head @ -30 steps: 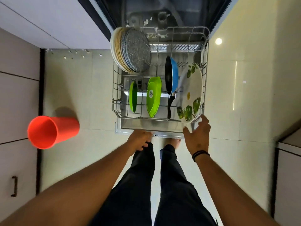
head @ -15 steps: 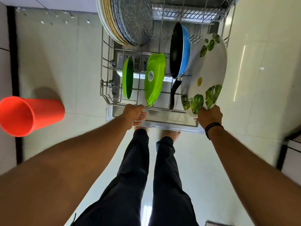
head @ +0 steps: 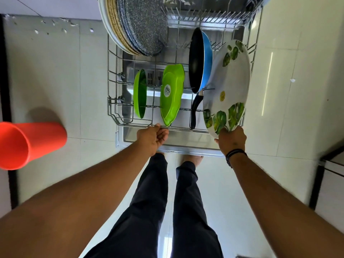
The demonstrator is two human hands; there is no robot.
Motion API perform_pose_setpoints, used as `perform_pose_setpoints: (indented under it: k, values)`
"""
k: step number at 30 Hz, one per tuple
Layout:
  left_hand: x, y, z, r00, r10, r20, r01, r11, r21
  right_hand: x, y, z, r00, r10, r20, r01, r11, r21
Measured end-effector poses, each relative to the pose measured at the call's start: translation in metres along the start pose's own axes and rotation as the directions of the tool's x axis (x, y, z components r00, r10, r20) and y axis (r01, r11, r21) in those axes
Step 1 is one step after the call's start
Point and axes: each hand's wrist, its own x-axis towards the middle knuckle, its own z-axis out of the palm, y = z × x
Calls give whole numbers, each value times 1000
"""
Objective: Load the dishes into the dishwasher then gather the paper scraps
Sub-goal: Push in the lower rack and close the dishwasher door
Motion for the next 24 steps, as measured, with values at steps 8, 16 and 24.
perform_pose_setpoints:
  k: [8, 16, 24]
  values:
    - [0, 37, 21, 996, 42, 73, -42, 999, -12, 8, -37, 1, 997, -44, -70, 37, 995, -97]
    - [6, 68, 41, 995, 24, 99, -17, 997, -76, 26, -63, 11, 993, -75, -89, 66, 993, -101]
    - [10, 88, 60, 994, 44, 103, -28, 987, -157, 50, -81, 15, 998, -66, -13, 65, 995, -78]
